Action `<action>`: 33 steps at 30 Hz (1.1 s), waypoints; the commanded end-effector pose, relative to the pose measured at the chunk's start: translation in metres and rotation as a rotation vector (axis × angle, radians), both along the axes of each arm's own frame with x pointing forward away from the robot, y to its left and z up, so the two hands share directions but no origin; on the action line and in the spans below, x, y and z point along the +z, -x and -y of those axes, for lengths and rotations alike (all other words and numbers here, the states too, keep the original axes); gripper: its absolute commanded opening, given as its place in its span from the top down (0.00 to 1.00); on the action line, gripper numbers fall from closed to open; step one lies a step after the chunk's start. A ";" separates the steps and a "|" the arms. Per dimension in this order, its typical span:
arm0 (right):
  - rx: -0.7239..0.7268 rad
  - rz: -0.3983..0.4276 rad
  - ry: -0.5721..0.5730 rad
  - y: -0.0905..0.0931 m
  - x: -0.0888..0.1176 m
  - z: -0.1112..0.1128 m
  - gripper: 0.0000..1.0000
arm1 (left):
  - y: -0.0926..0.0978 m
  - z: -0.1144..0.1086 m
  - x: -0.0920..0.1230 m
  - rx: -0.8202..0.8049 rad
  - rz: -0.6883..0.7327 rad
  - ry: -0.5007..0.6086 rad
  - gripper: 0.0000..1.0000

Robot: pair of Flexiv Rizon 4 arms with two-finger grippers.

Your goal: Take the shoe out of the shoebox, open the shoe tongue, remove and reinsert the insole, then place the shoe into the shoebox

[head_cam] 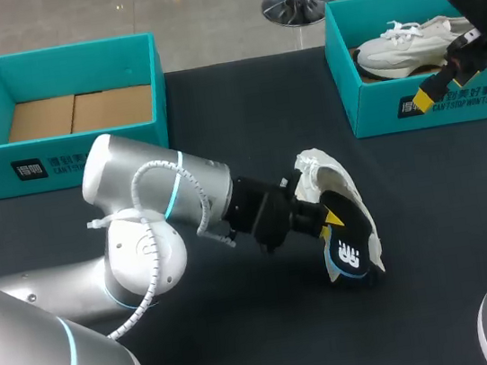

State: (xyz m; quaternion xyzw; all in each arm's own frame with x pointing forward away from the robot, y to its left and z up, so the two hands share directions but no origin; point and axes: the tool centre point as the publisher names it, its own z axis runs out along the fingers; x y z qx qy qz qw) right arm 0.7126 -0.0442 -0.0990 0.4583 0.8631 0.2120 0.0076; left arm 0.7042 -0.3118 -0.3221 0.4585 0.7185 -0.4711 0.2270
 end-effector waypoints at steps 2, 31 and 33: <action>0.000 -0.005 0.003 -0.003 0.000 -0.001 0.00 | -0.001 -0.001 0.004 -0.011 0.006 -0.002 0.21; 0.000 -0.005 0.003 -0.003 0.000 -0.001 0.00 | 0.002 0.005 0.003 -0.038 0.034 -0.002 1.00; 0.000 -0.005 0.003 -0.003 0.000 -0.001 0.00 | -0.001 0.006 0.000 -0.033 0.038 -0.011 1.00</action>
